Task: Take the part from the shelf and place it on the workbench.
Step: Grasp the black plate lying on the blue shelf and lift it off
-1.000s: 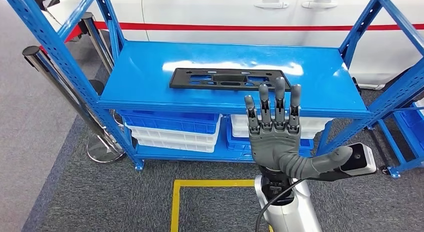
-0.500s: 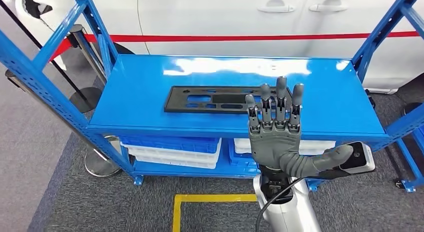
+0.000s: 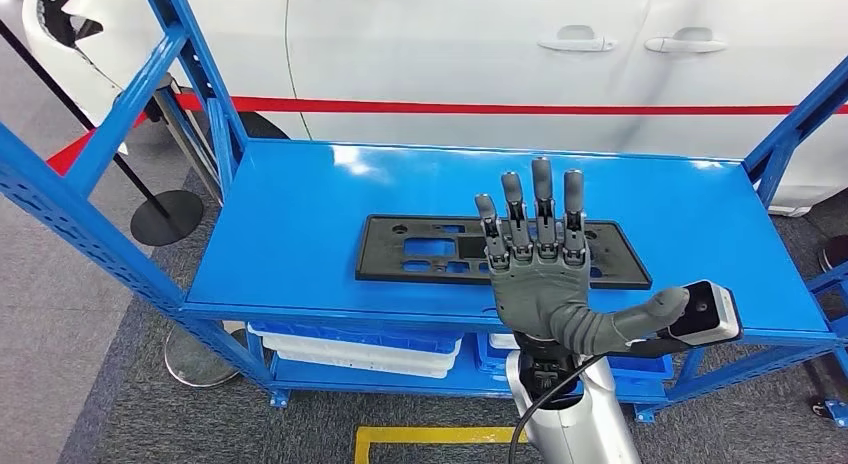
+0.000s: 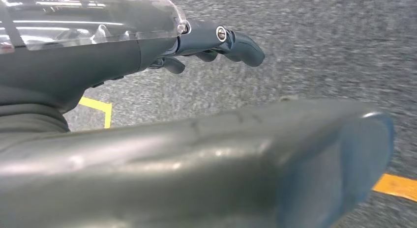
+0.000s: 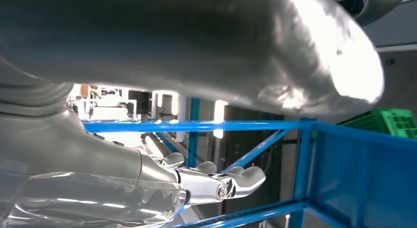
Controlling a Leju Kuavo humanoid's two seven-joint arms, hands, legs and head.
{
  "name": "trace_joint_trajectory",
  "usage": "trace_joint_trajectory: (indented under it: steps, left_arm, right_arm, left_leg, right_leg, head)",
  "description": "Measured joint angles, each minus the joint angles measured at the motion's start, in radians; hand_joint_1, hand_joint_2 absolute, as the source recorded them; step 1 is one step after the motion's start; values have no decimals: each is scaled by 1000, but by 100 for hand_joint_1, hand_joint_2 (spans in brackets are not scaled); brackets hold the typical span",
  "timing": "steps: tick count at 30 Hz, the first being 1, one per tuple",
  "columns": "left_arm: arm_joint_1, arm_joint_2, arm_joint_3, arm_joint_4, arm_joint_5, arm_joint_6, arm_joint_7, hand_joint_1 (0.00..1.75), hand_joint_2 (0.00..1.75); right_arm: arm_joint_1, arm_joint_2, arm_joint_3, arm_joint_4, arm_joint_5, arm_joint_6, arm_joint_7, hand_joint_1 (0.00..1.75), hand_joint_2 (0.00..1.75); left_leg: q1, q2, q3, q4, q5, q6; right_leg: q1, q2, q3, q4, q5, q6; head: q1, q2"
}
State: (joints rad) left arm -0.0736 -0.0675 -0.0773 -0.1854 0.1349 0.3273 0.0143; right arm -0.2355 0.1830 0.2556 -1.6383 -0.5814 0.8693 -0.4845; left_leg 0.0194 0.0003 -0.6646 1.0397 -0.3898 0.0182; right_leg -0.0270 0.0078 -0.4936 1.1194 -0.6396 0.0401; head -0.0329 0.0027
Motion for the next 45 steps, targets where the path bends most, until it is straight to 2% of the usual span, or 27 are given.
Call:
trace_joint_trajectory:
  steps: [2, 3, 4, 6, 8, 10, 13, 15, 17, 18, 19, 21, 23, 25, 27, 29, 31, 32, 33, 34, 35, 37, 39, 40, 42, 44, 45]
  left_arm:
    - [-3, 0, 0, 0, -1, -2, -1, 0, 0]
    - [-4, 0, -1, 0, -4, -3, -1, 0, 0]
    - [-4, 0, -1, 0, -6, -4, -1, 0, 0]
    - [-5, 0, -2, 0, -11, -4, -1, 0, 0]
    - [-5, -2, -3, 0, -14, -6, 0, 0, 0]
    - [-8, -4, -6, 0, -17, -8, 1, 0, 0]
    - [-12, -3, -9, 0, -19, -10, 2, 0, 0]
    - [-14, -2, -9, 0, -19, -10, 2, 0, 0]
    - [-14, -2, -10, 0, -18, -10, 1, 0, 0]
    - [-14, -2, -10, 0, -18, -10, 1, 0, 0]
    - [-13, -2, -10, 0, -18, -10, 1, 0, 0]
    - [-13, -1, -10, 0, -18, -9, 0, 0, 0]
    - [-13, 0, -10, 0, -18, -8, -1, 0, 0]
    - [-14, 0, -10, 0, -18, -7, -1, 0, 0]
    - [-16, 0, -10, 0, -18, -6, -1, 0, 0]
    - [-17, 0, -10, 0, -17, -4, -2, 0, 0]
    - [-16, 1, -10, 0, -17, -4, -4, 0, 0]
    - [-15, 0, -10, 0, -17, -4, -4, 0, 0]
    - [-15, 0, -10, 0, -17, -4, -4, 0, 0]
    - [-14, 1, -10, 0, -17, -4, -4, 0, 0]
    - [-14, 0, -10, 0, -16, -4, -4, 0, 0]
    - [-14, 0, -10, 0, -16, -4, -5, 0, 0]
    - [-14, -1, -10, 0, -16, -4, -7, 0, 0]
    - [-15, -1, -10, 0, -16, -4, -8, 0, 0]
    - [-16, -1, -10, 0, -14, -4, -12, 0, 0]
    - [-16, -1, -10, 0, -12, -4, -15, 0, 0]
    - [-15, -1, -10, 0, -11, -4, -16, 0, 0]
  right_arm:
    - [2, 0, 0, 2, 3, -9, 4, 0, 0]
    - [3, -1, 0, 3, 6, -15, 7, 0, 0]
    - [5, -1, 0, 4, 10, -21, 10, 0, 0]
    - [6, -1, 0, 5, 15, -28, 15, 0, 0]
    - [7, -1, 0, 6, 15, -31, 19, 0, 0]
    - [8, -2, 0, 6, 12, -31, 26, 0, 0]
    - [9, -2, 0, 7, 4, -28, 35, 0, 0]
    - [9, -2, 0, 7, 1, -27, 38, 0, 0]
    - [10, -2, 0, 9, -2, -27, 41, 0, 0]
    - [10, -2, 0, 10, -2, -27, 42, 0, 0]
    - [10, -2, 0, 12, -3, -27, 43, 0, 0]
    - [11, -2, 0, 14, -4, -26, 44, 0, 0]
    - [10, -2, 0, 14, -5, -26, 44, 0, 0]
    - [10, -2, 0, 15, -6, -25, 44, 0, 0]
    - [10, -2, 0, 15, -7, -24, 45, 0, 0]
    - [9, -3, 0, 15, -8, -22, 46, 0, 0]
    - [8, -4, 0, 15, -8, -20, 47, 0, 0]
    - [8, -4, 0, 16, -8, -19, 47, 0, 0]
    - [9, -5, 0, 17, -9, -19, 47, 0, 0]
    - [9, -6, 0, 19, -9, -19, 48, 0, 0]
    - [10, -7, 0, 20, -9, -19, 49, 0, 0]
    - [9, -8, 0, 21, -10, -17, 50, 0, 0]
    - [7, -8, 0, 21, -11, -16, 50, 0, 0]
    - [7, -8, 0, 21, -13, -18, 51, 0, 0]
    - [7, -9, 0, 22, -18, -27, 51, 0, 0]
    - [7, -9, 0, 22, -18, -38, 54, 0, 0]
    - [7, -8, 0, 23, -17, -44, 57, 0, 0]
  left_leg:
    - [-4, -1, 7, -1, -10, 7]
    - [-6, -2, 12, -1, -16, 8]
    - [-9, -4, 20, -1, -22, 8]
    - [-15, -6, 40, -1, -35, 8]
    - [-20, -7, 54, -2, -44, 4]
    - [-20, -4, 56, -5, -46, -3]
    - [-19, 3, 54, 5, -60, -18]
    - [-17, 2, 22, 81, -107, -27]
    - [-12, 1, -36, 209, -164, -35]
    - [-8, 2, -58, 255, -175, -39]
    - [-5, 1, -61, 259, -165, -42]
    - [2, -8, -11, 157, -99, -46]
    - [8, -46, 50, 35, -58, -47]
    - [6, -68, 69, -3, -61, -43]
    - [5, -51, 72, -9, -57, -31]
    - [7, -29, 78, -19, -54, -15]
    - [4, -6, 80, -24, -53, -4]
    - [2, 5, 81, -24, -55, -1]
    - [0, 18, 81, -24, -56, 0]
    - [-2, 30, 82, -23, -57, 1]
    - [-3, 41, 84, -23, -59, 1]
    - [-6, 59, 92, -23, -64, -2]
    - [-10, 72, 98, -22, -70, -9]
    - [-12, 77, 99, -22, -72, -14]
    - [-14, 88, 103, -24, -75, -24]
    - [-11, 68, 98, -2, -95, -36]
    - [-10, 48, 81, 37, -120, -40]
  right_leg:
    - [3, -2, -97, 139, -37, 1]
    - [5, -2, -133, 176, -31, 0]
    - [6, -2, -151, 174, -2, -4]
    - [13, -2, -135, 65, 100, -19]
    - [23, -5, -103, -46, 166, -37]
    - [29, -5, -93, -79, 169, -47]
    - [21, 5, -83, -101, 175, -56]
    - [15, 9, -74, -111, 180, -61]
    - [14, 17, -73, -112, 180, -63]
    - [14, 23, -73, -111, 179, -63]
    - [13, 31, -72, -109, 178, -62]
    - [10, 50, -71, -104, 174, -57]
    - [9, 68, -74, -95, 169, -46]
    - [7, 84, -81, -91, 168, -33]
    - [3, 98, -85, -95, 171, -20]
    - [4, 70, -99, -65, 151, -10]
    - [6, 20, -153, 43, 96, -6]
    - [6, 7, -189, 111, 68, -4]
    - [6, 1, -218, 163, 54, -4]
    - [6, -2, -231, 183, 58, -4]
    - [7, -5, -223, 161, 81, -6]
    - [12, -33, -157, 29, 150, -17]
    - [22, -61, -104, -77, 186, -29]
    - [26, -66, -97, -95, 187, -33]
    - [27, -52, -97, -99, 189, -40]
    - [21, -41, -93, -108, 194, -50]
    - [18, -37, -90, -112, 196, -55]
  head:
    - [1, 0]
    - [1, 0]
    - [1, 0]
    - [1, 0]
    - [0, 0]
    - [0, 0]
    - [1, 0]
    - [0, 0]
    - [-1, 0]
    - [-1, 0]
    - [-1, 0]
    - [-1, 0]
    - [0, 0]
    - [0, 0]
    - [0, 0]
    - [3, 0]
    - [7, 0]
    - [8, 0]
    - [8, 0]
    - [8, 0]
    - [8, 0]
    - [8, 0]
    - [8, 0]
    - [7, 0]
    - [7, 0]
    - [7, 0]
    - [6, 0]
